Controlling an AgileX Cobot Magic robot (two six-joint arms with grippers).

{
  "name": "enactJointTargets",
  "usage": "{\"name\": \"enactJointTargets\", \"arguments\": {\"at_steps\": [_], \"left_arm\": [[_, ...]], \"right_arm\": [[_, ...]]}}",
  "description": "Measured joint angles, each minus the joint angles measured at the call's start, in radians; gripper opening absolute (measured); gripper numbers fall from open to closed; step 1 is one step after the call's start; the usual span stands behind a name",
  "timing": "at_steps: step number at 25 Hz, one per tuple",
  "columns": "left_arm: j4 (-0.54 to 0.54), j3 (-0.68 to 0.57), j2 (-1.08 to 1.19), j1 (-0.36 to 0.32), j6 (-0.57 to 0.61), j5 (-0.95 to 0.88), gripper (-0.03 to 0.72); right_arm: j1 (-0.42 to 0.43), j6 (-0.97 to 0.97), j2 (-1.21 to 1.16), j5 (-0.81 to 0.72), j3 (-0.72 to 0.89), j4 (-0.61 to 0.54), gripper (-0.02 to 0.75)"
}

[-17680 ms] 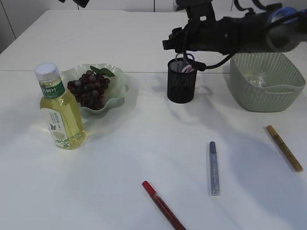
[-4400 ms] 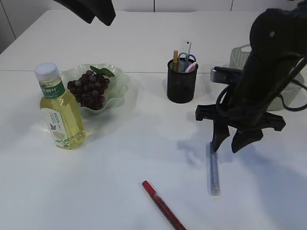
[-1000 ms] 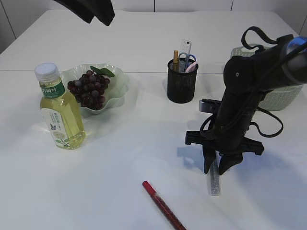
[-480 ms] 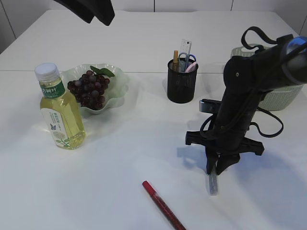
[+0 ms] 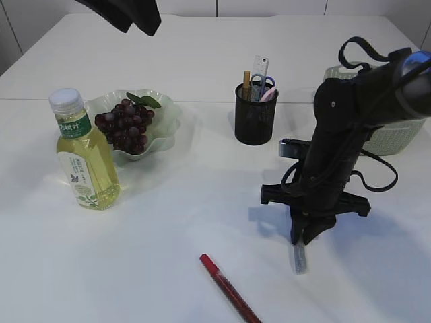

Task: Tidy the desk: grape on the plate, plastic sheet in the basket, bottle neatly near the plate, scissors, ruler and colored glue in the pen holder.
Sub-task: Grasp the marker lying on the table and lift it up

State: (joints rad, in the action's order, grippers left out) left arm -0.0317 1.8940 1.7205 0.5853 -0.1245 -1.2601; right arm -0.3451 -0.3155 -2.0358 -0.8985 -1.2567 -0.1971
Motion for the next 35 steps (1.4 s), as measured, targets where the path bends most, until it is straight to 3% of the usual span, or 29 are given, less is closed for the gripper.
{"name": "enactJointTargets", "arguments": {"at_steps": [12,23,35], "left_arm": [[0.000,0.000,0.000,0.000,0.000,0.000,0.279],[-0.020,0.000,0.000,0.000,0.000,0.000,0.270],[0.004,0.000,0.000,0.000,0.000,0.000,0.267]], "right_arm": [[0.000,0.338,0.000,-0.112,-0.001,0.010,0.134],[0.000,0.390,0.000,-0.146,-0.001,0.018,0.133],[0.000,0.430,0.252,0.140,0.164,0.049,0.133]]}}
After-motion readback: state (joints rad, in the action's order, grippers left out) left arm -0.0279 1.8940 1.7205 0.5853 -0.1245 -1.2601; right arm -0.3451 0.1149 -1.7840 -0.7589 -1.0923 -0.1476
